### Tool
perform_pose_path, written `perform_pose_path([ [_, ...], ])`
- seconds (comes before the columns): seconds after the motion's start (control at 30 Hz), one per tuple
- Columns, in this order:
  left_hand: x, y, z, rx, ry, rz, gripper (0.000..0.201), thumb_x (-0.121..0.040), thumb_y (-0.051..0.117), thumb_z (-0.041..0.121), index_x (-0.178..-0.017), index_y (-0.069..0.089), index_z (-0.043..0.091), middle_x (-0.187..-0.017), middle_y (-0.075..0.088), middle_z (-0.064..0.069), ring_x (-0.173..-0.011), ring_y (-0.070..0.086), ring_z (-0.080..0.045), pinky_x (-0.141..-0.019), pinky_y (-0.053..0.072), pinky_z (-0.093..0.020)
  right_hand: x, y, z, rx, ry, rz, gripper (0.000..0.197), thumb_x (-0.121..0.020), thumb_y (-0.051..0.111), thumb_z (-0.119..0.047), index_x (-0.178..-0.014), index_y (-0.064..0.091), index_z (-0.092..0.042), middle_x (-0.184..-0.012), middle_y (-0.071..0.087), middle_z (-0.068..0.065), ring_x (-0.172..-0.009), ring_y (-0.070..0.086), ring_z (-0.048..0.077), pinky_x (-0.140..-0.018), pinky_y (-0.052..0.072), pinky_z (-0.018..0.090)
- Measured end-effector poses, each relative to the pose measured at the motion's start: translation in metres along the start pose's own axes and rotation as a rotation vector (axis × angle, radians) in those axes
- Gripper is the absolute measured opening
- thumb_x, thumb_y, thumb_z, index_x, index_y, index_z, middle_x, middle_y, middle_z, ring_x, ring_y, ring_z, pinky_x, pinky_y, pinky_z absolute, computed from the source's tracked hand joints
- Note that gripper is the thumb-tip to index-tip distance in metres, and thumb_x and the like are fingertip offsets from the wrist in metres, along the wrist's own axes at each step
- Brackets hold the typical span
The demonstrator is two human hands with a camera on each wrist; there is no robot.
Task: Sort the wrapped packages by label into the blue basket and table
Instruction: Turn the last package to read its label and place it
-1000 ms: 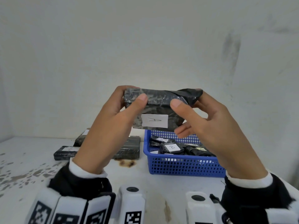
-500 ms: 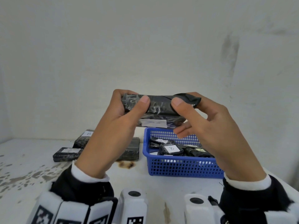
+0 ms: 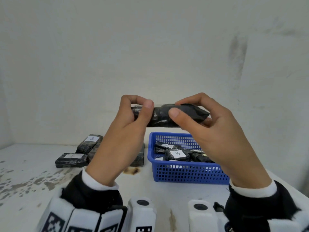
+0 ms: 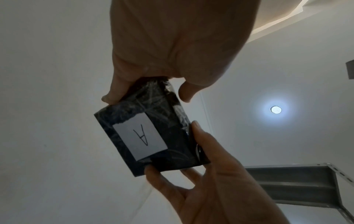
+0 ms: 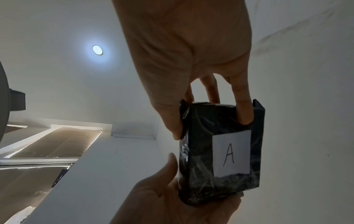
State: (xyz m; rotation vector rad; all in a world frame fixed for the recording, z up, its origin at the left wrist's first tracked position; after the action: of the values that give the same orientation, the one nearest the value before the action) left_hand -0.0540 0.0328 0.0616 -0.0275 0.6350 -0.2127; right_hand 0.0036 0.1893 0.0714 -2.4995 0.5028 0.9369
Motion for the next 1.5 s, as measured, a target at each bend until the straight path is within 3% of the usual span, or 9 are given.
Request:
perform_pose_path([
  [0.13,0.001,0.003,-0.003,0.052,-0.049,-0.005,0.044,-0.09,0.052,0.046,-0.13,0.037,0.033,-0.089,0.076,0.012,-0.088,0.071,-0.007,-0.098,0.048,-0.038,-0.001,-0.002,0.004,-0.038,-0.027,0.001,0.015,-0.078,0.077,-0.037,-0.091,0.071,-0.037,-0.121,0.063,-0.021,-0.093,0.07,0.005,-0.082,0.05,0.016],
  [0.23,0.001,-0.001,-0.004,0.061,-0.082,0.022,0.062,-0.086,0.067,0.032,-0.138,0.034,0.037,-0.112,0.068,0.009,-0.084,0.07,0.0,-0.078,0.049,-0.021,-0.002,-0.005,0.001,-0.047,-0.071,0.017,0.013,-0.083,0.073,-0.034,-0.095,0.071,-0.04,-0.126,0.057,-0.027,-0.101,0.068,0.006,-0.083,0.05,0.013],
  [0.4,0.001,0.0,-0.002,0.106,-0.072,-0.012,0.069,-0.083,0.071,0.017,-0.139,0.036,0.035,-0.109,0.072,0.001,-0.085,0.073,-0.009,-0.089,0.054,-0.036,-0.001,-0.007,0.0,-0.111,-0.08,-0.001,0.071,-0.086,0.075,-0.018,-0.137,0.043,-0.056,-0.133,0.045,-0.028,-0.108,0.066,-0.001,-0.082,0.054,0.012],
  [0.57,0.0,0.003,0.0,0.104,0.01,-0.088,0.066,-0.089,0.064,0.014,-0.139,0.034,0.044,-0.117,0.067,0.006,-0.094,0.072,-0.011,-0.086,0.057,-0.034,-0.004,-0.003,0.007,-0.077,-0.012,-0.075,0.087,-0.082,0.08,-0.031,-0.151,0.03,-0.048,-0.132,0.064,-0.011,-0.115,0.066,0.004,-0.101,0.052,0.036],
  [0.7,0.001,0.008,0.0,0.072,0.036,-0.131,0.067,-0.09,0.062,0.017,-0.139,0.025,0.043,-0.101,0.072,0.01,-0.084,0.071,-0.002,-0.071,0.055,-0.014,-0.001,-0.002,0.003,-0.032,-0.017,-0.08,0.088,-0.08,0.077,-0.036,-0.15,0.027,-0.055,-0.129,0.064,-0.018,-0.109,0.068,0.002,-0.092,0.057,0.034],
  [0.87,0.0,0.006,0.002,0.088,0.071,-0.139,0.059,-0.093,0.056,0.019,-0.136,0.025,0.044,-0.098,0.072,0.013,-0.084,0.07,0.001,-0.068,0.051,-0.01,0.002,0.0,0.001,-0.03,0.025,-0.078,0.088,-0.079,0.079,-0.035,-0.145,0.027,-0.059,-0.131,0.06,-0.018,-0.092,0.075,0.013,-0.058,0.061,0.032],
  [1.23,-0.005,-0.002,-0.003,0.128,0.1,-0.081,0.037,-0.103,0.038,0.027,-0.139,0.039,0.04,-0.119,0.063,-0.006,-0.101,0.069,-0.016,-0.089,0.05,-0.036,-0.002,-0.015,0.001,-0.066,0.034,-0.036,0.048,-0.09,0.067,-0.032,-0.13,0.046,-0.048,-0.098,0.077,-0.004,-0.082,0.073,0.023,-0.082,0.059,0.048],
  [1.33,-0.005,-0.002,-0.003,0.116,0.096,-0.057,0.035,-0.103,0.038,0.028,-0.136,0.041,0.042,-0.118,0.063,-0.006,-0.097,0.069,-0.014,-0.085,0.048,-0.034,-0.002,-0.016,-0.001,-0.039,0.023,-0.028,0.043,-0.09,0.065,-0.034,-0.127,0.046,-0.045,-0.091,0.078,-0.006,-0.067,0.063,0.011,-0.076,0.049,0.032],
  [1.5,-0.003,0.001,-0.003,0.105,0.073,-0.075,0.036,-0.1,0.044,0.028,-0.134,0.04,0.04,-0.107,0.065,-0.002,-0.082,0.071,-0.008,-0.067,0.053,-0.019,-0.001,-0.017,0.001,-0.061,0.07,-0.006,0.038,-0.088,0.069,-0.035,-0.12,0.049,-0.044,-0.094,0.077,-0.003,-0.055,0.061,0.013,-0.055,0.05,0.029],
])
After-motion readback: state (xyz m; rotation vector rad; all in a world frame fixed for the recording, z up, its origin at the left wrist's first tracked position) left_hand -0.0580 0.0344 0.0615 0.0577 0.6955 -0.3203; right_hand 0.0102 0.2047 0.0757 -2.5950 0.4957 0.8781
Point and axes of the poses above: each hand's wrist, its own x-axis away from the middle knuckle, its own y-axis out of the palm, z = x × y, the point moved 7 cm from there along -x, towards the middle knuckle
